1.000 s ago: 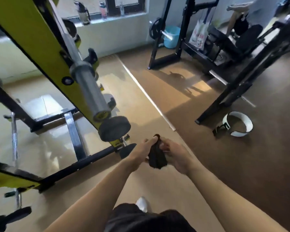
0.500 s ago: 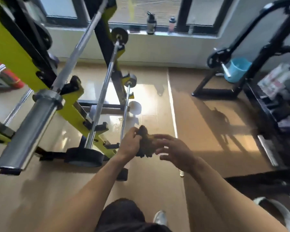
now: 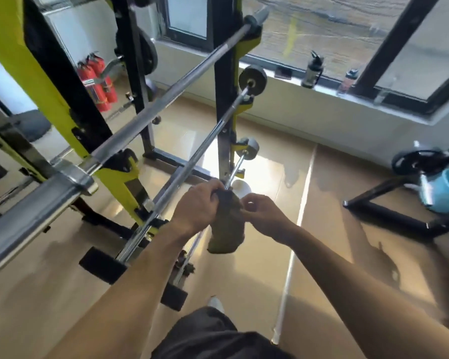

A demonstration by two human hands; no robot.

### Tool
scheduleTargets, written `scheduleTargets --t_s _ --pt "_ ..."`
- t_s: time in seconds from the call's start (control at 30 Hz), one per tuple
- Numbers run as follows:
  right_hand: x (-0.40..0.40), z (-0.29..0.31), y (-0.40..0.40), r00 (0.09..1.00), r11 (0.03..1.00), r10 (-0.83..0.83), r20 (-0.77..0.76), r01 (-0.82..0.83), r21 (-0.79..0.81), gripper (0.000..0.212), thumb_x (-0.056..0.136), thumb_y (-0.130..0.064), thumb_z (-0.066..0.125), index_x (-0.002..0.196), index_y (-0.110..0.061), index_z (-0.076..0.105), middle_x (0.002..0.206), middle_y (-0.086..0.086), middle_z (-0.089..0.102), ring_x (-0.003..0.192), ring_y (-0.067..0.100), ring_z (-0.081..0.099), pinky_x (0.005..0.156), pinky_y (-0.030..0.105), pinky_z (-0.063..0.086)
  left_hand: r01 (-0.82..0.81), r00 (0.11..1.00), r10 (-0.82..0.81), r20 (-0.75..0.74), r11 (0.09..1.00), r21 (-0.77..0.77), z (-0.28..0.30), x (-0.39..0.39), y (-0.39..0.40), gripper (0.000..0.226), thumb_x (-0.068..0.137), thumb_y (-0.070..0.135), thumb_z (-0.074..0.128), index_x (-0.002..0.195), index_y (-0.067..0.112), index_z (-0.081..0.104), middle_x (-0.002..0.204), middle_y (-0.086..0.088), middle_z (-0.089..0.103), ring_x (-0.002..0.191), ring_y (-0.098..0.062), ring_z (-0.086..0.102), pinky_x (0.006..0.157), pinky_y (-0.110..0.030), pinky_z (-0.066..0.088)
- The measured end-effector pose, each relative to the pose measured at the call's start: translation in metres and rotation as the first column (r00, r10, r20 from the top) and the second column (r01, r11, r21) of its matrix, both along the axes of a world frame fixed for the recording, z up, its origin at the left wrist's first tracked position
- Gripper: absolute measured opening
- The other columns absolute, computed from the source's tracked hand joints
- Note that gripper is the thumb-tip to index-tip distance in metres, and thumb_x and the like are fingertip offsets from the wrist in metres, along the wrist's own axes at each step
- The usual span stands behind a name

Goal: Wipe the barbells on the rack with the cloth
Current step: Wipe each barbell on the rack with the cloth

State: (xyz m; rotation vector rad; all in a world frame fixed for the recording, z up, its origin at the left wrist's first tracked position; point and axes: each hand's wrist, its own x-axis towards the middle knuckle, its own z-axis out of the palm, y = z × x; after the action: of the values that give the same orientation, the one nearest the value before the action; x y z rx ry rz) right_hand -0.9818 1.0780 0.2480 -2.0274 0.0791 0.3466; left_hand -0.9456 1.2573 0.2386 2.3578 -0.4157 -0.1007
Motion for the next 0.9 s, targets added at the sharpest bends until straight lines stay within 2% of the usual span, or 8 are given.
scheduleTargets --t_s 0.1,0.2,0.3,0.43,0.6,0.7,0.8,0.9 --pt "0.038 0.007 -0.005 0.996 0.999 0.046 0.08 -0.046 -0.012 0.006 0.095 -0.028 0.063 0.093 -0.03 0.057 0.098 -0.003 0.067 0.094 0.018 0.068 0.07 0.028 0.059 -0.108 0.993 0.107 0.055 0.994 0.02 0.007 0.031 -0.007 0.019 0.101 0.03 0.054 0.117 0.023 0.062 0.108 0.004 0.07 0.096 -0.016 0.068 0.083 -0.025 0.054" --pt "0.078 0.016 -0.003 0.989 0.998 -0.006 0.146 0.015 -0.062 0.014 0.099 -0.038 0.054 0.105 -0.025 0.058 0.103 0.001 0.067 0.092 0.021 0.067 0.077 0.039 0.06 -0.269 0.957 0.275 0.097 0.96 -0.073 0.022 0.052 -0.002 0.025 0.096 0.037 0.061 0.112 0.018 0.063 0.103 0.0 0.073 0.089 -0.015 0.071 0.073 -0.015 0.049" --pt "0.118 0.028 0.008 0.982 0.997 0.033 0.186 -0.019 -0.079 0.029 0.1 -0.044 0.048 0.115 -0.021 0.056 0.101 0.001 0.067 0.087 0.015 0.067 0.065 0.027 0.057 -0.393 0.878 0.426 0.217 0.902 -0.18 0.048 0.062 0.004 0.029 0.097 0.038 0.059 0.112 0.014 0.061 0.095 -0.003 0.074 0.083 -0.016 0.071 0.073 -0.024 0.057" --pt "0.166 0.059 0.041 0.96 0.99 0.135 0.246 -0.141 0.007 0.034 0.101 -0.044 0.046 0.115 -0.016 0.059 0.089 -0.009 0.067 0.072 0.0 0.066 0.054 0.01 0.047 -0.483 0.693 0.567 0.444 0.824 -0.298 0.082 0.069 0.019 0.021 0.099 0.027 0.059 0.111 0.011 0.065 0.084 -0.005 0.074 0.074 -0.016 0.072 0.066 -0.037 0.062" --pt "0.205 0.097 0.092 0.948 0.927 0.192 0.254 -0.26 0.27 0.032 0.096 -0.042 0.058 0.109 -0.013 0.065 0.085 -0.003 0.072 0.073 0.008 0.071 0.064 0.027 0.059 -0.543 0.406 0.742 0.533 0.665 -0.512 0.125 0.076 0.047 0.018 0.099 0.023 0.058 0.109 0.01 0.067 0.089 0.002 0.072 0.071 -0.008 0.069 0.064 -0.024 0.059" --pt "0.229 0.104 0.115 0.917 0.95 0.242 0.317 -0.29 0.114 0.03 0.091 -0.038 0.066 0.105 -0.012 0.066 0.091 -0.005 0.07 0.08 0.01 0.068 0.075 0.033 0.06 -0.576 0.189 0.847 0.497 0.505 -0.642 0.132 0.071 0.066 0.013 0.099 0.017 0.052 0.1 0.011 0.063 0.08 -0.005 0.07 0.064 -0.015 0.065 0.057 -0.028 0.052" --pt "0.248 0.086 0.12 0.625 0.883 0.467 0.625 -0.301 -0.359 0.031 0.088 -0.03 0.064 0.116 -0.016 0.058 0.122 0.003 0.055 0.107 0.017 0.056 0.092 0.035 0.049 -0.726 0.046 0.892 0.449 0.338 -0.599 0.127 0.063 0.087 0.012 0.099 0.018 0.047 0.091 0.02 0.057 0.071 0.0 0.06 0.059 -0.012 0.057 0.054 -0.023 0.044" --pt "0.256 0.071 0.121 0.222 0.713 0.698 0.681 -0.298 -0.634 0.025 0.091 -0.024 0.057 0.114 -0.017 0.066 0.12 0.007 0.06 0.115 0.027 0.053 0.1 0.045 0.038 -0.968 0.088 0.946 0.312 0.155 -0.197 0.123 0.06 0.111 0.028 0.099 0.026 0.044 0.101 0.008 0.065 0.083 -0.002 0.062 0.068 -0.018 0.059 0.061 -0.033 0.05"
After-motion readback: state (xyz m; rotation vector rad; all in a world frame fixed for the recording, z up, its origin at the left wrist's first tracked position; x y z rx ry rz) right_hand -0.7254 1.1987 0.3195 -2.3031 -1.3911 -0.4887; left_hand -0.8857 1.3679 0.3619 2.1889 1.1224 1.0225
